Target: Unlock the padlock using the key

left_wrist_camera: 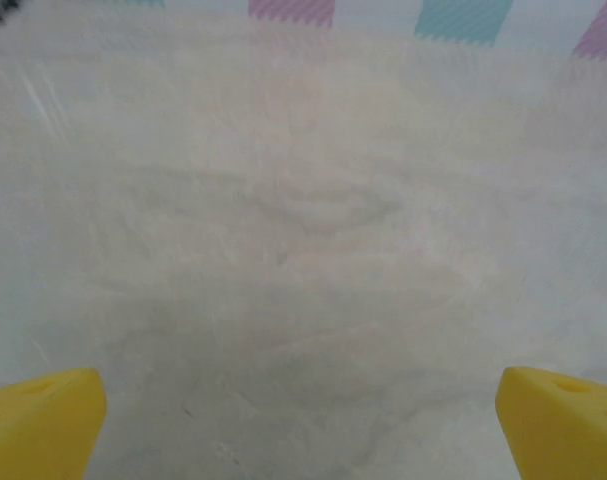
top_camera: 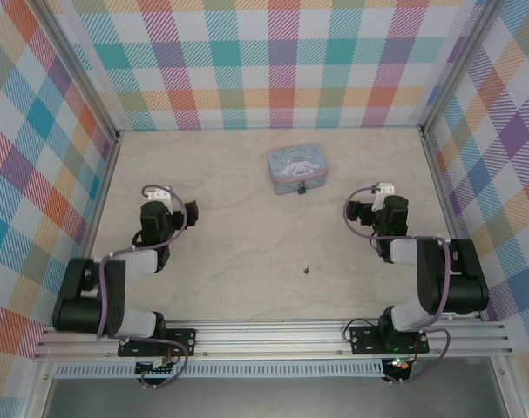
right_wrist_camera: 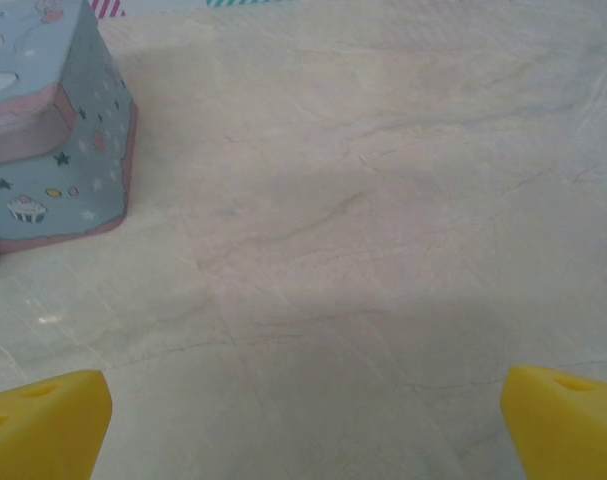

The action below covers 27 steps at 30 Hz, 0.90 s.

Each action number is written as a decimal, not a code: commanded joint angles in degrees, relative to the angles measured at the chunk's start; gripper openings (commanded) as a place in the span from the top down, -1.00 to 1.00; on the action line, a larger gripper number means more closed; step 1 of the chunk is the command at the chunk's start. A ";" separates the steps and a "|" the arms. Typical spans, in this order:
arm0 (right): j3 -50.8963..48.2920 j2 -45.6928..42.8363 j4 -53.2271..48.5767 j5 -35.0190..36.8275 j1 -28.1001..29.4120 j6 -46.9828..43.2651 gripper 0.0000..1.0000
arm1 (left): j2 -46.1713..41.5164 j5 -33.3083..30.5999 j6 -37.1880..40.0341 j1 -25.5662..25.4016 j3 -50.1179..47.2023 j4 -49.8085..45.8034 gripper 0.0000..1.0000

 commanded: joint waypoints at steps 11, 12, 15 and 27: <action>18.43 -4.73 -26.73 -22.48 -0.04 19.12 -0.99 | -3.38 14.05 -27.65 -4.88 13.48 -21.19 -1.00; 20.24 -2.67 -26.91 -23.83 -0.01 21.15 -1.00 | -1.41 14.09 -29.07 -6.33 14.78 -21.03 -1.00; 25.75 4.52 -26.59 -28.06 -0.01 25.10 -1.00 | 6.03 15.54 -32.36 -10.41 19.38 -19.41 -0.99; 47.08 29.16 -26.68 -34.56 1.19 27.89 -0.99 | 33.35 20.58 -36.56 -19.67 42.91 -17.97 -0.92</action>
